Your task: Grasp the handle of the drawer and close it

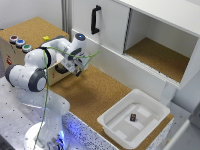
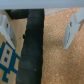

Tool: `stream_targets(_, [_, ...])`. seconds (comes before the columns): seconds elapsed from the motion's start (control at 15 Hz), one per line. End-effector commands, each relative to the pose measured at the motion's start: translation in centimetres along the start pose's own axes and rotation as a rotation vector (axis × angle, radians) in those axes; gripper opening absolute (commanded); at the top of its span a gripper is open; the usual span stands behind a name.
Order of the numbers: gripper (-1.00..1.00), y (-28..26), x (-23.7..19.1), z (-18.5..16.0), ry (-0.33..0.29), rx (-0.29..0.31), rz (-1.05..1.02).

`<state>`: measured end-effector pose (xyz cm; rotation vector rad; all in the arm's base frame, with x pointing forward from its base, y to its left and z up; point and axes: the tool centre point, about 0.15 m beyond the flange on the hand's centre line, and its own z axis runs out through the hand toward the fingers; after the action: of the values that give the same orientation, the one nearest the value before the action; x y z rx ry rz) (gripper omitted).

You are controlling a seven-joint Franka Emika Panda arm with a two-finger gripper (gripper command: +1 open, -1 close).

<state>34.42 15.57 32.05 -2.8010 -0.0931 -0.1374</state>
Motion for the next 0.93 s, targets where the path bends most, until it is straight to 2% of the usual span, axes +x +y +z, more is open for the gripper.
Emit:
stream_targets(0.0, [1.00, -0.8, 1.5, 1.4, -0.101, 0.098, -0.030])
stream_targets(0.6, [1.00, -0.3, 1.4, 2.7, -0.128, 0.157, 0.001])
stream_targets(0.87, [1.00, -0.5, 1.8, 3.0, -0.132, 0.151, -0.014])
